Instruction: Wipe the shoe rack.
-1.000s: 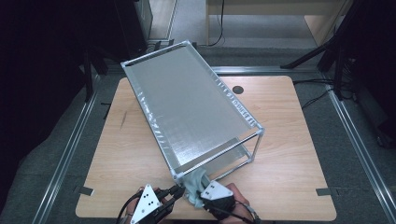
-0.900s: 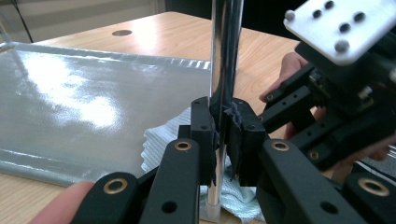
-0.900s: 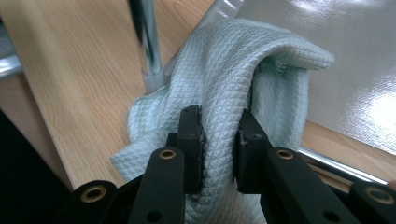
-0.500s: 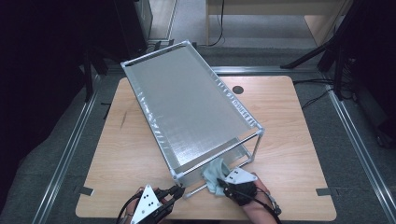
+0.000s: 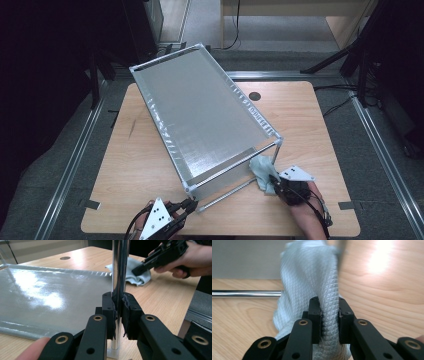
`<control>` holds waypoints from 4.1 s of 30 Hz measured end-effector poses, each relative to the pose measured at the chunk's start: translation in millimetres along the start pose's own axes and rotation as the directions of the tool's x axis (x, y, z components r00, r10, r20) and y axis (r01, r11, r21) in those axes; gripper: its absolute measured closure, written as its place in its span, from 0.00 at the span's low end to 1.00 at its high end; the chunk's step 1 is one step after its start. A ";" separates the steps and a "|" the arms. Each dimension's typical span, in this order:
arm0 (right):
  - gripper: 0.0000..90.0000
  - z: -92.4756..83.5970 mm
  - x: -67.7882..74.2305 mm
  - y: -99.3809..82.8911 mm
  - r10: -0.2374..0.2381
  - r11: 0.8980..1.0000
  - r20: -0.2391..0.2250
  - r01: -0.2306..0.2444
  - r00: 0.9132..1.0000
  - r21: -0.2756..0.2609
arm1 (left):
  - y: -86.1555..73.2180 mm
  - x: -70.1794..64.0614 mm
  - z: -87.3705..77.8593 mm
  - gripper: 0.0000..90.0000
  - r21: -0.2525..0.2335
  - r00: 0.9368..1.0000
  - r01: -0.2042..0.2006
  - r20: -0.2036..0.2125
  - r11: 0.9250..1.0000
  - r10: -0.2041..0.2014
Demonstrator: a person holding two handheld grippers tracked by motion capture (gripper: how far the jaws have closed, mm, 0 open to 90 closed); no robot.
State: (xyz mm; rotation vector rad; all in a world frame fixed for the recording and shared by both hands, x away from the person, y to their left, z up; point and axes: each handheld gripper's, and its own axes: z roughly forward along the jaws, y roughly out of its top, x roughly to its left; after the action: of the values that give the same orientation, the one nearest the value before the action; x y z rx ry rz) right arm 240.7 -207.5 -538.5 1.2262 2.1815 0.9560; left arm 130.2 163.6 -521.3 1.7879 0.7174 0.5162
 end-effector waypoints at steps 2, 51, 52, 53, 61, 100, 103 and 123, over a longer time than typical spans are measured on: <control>0.87 -7.9 -5.1 1.8 0.008 1.000 0.020 -0.007 1.000 -0.010 | 0.1 -0.4 0.0 0.91 0.000 1.000 0.000 -0.003 1.000 0.000; 0.88 -67.5 135.6 126.8 -0.201 0.916 -0.208 0.109 0.957 -0.387 | -2.2 -9.2 2.3 0.91 -0.013 1.000 0.029 0.004 1.000 -0.029; 0.88 -67.8 131.3 127.0 -0.199 0.917 -0.204 0.109 0.958 -0.383 | -2.3 -9.3 1.9 0.91 -0.012 1.000 0.027 0.003 1.000 -0.027; 0.88 -68.1 127.1 127.3 -0.195 0.919 -0.204 0.106 0.959 -0.379 | -2.6 -9.3 1.4 0.91 -0.013 1.000 0.029 0.002 1.000 -0.029; 0.88 -71.0 78.3 128.6 -0.134 0.932 -0.085 0.097 0.987 -0.349 | -4.4 -6.2 -2.7 0.91 -0.015 0.999 0.037 -0.011 0.999 -0.038; 0.86 -86.5 90.1 118.0 -0.110 0.927 -0.071 0.077 0.991 -0.366 | -0.4 -10.7 11.9 0.91 -0.013 0.999 0.045 0.005 0.999 -0.045; 0.86 -94.8 58.0 114.1 -0.029 0.932 -0.048 0.010 0.998 -0.363 | -0.3 -10.7 11.9 0.91 -0.013 0.999 0.047 0.005 0.999 -0.047; 0.90 -95.9 77.6 106.9 -0.037 0.914 -0.075 0.004 0.997 -0.405 | 2.4 -11.4 18.2 0.91 -0.011 0.997 0.076 -0.020 0.997 -0.076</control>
State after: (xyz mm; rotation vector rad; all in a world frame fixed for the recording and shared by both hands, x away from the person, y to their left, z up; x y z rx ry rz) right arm 196.0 -134.9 -399.3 0.9768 1.9149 1.3857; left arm 134.4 142.7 -524.9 1.7412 0.7920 0.4867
